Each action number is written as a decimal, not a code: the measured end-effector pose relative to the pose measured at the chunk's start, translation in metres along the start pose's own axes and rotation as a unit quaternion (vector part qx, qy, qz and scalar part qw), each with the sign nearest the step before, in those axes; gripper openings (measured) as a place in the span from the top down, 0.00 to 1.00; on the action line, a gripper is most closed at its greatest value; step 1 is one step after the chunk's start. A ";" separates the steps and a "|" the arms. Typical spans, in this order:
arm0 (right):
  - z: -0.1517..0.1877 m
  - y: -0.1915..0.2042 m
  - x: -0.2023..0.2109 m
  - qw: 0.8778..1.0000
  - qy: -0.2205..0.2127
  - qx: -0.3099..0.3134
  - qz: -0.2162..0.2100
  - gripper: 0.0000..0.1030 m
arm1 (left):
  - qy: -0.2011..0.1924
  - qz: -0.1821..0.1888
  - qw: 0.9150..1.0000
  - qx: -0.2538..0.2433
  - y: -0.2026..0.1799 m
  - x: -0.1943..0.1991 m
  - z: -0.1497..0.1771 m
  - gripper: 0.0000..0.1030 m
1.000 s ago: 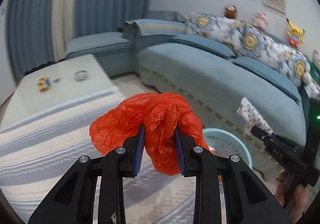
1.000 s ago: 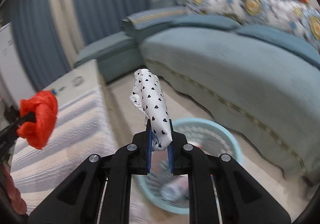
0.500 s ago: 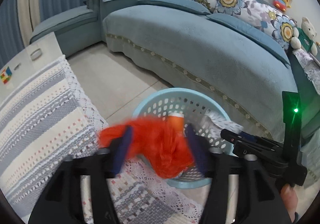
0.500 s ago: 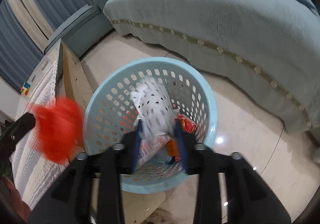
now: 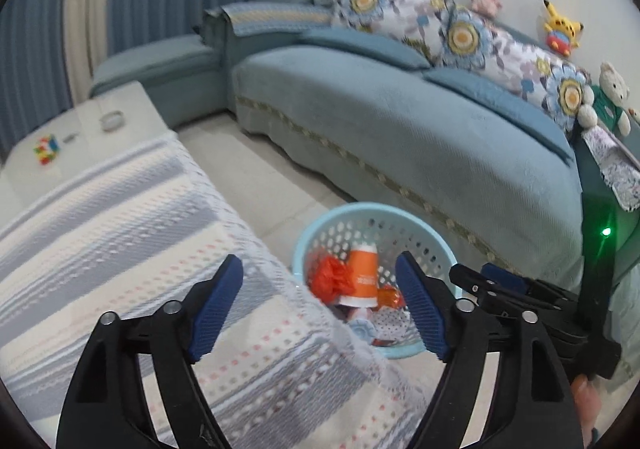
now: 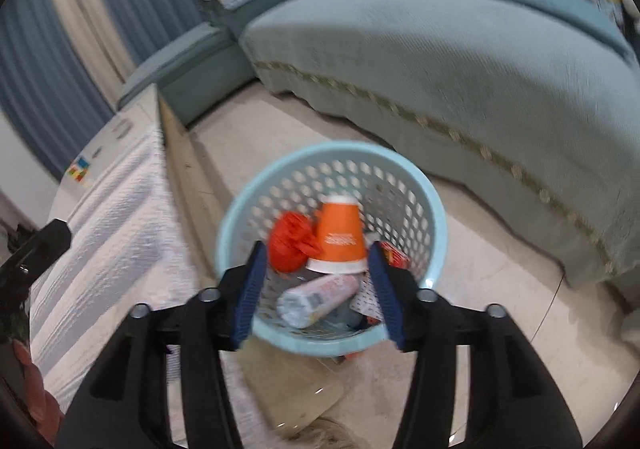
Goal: Collect trash
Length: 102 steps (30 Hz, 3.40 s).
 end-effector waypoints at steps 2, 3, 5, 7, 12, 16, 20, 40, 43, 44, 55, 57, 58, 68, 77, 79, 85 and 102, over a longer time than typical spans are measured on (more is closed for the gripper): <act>-0.003 0.020 0.017 1.000 -0.012 0.016 -0.004 0.45 | -0.018 -0.006 1.000 0.013 0.008 0.024 0.003 0.24; -0.005 0.031 0.025 1.000 -0.018 0.024 0.001 0.45 | -0.022 -0.009 1.000 0.019 0.011 0.032 0.005 0.23; -0.005 0.050 0.040 0.999 -0.029 0.031 0.013 0.45 | -0.033 -0.022 0.999 0.026 0.018 0.050 0.009 0.23; -0.003 0.063 0.051 0.998 -0.050 0.032 0.020 0.45 | -0.044 -0.050 0.997 0.036 0.029 0.068 0.018 0.20; 0.009 0.088 0.080 0.989 -0.138 0.050 0.029 0.39 | -0.100 -0.112 0.987 0.059 0.054 0.094 0.034 0.20; 0.014 0.094 0.090 0.977 -0.191 0.069 0.068 0.34 | -0.130 -0.133 0.980 0.064 0.065 0.104 0.035 0.17; 0.020 0.098 0.090 0.971 -0.211 0.077 0.080 0.34 | -0.138 -0.157 0.976 0.059 0.067 0.106 0.035 0.15; 0.030 0.110 0.089 0.967 -0.219 0.106 0.076 0.34 | -0.139 -0.190 0.970 0.066 0.081 0.114 0.037 0.12; 0.031 0.112 0.090 0.966 -0.222 0.112 0.077 0.34 | -0.140 -0.190 0.969 0.065 0.081 0.115 0.038 0.12; 0.031 0.113 0.091 0.965 -0.223 0.113 0.076 0.34 | -0.140 -0.191 0.969 0.065 0.080 0.115 0.037 0.12; 0.031 0.111 0.088 0.968 -0.216 0.108 0.070 0.32 | -0.139 -0.195 0.969 0.065 0.080 0.114 0.038 0.10; 0.032 0.111 0.088 0.968 -0.215 0.108 0.069 0.32 | -0.138 -0.196 0.969 0.065 0.080 0.113 0.039 0.09; 0.032 0.111 0.088 0.968 -0.215 0.108 0.069 0.32 | -0.138 -0.200 0.968 0.064 0.080 0.113 0.039 0.09; 0.033 0.115 0.082 0.970 -0.204 0.115 0.063 0.31 | -0.127 -0.225 0.964 0.063 0.084 0.110 0.039 0.10; 0.033 0.115 0.080 0.971 -0.199 0.115 0.060 0.31 | -0.128 -0.221 0.965 0.066 0.086 0.111 0.040 0.09; 0.033 0.115 0.079 0.972 -0.198 0.115 0.060 0.31 | -0.128 -0.220 0.965 0.065 0.085 0.111 0.039 0.10; 0.032 0.116 0.080 0.972 -0.197 0.115 0.058 0.31 | -0.129 -0.217 0.965 0.068 0.086 0.112 0.039 0.09; 0.033 0.117 0.076 0.973 -0.193 0.114 0.052 0.31 | -0.126 -0.216 0.966 0.069 0.085 0.111 0.039 0.09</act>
Point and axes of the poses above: each gripper's, at about its wrist camera, not at the fingertips, and x roughly against the way its jaws point, y to its left, z to its underside, the point moved 5 cm from there along -x, roughly the way its jaws point, and after that the axes turned 3 degrees about -y, right-handed, at the moved point
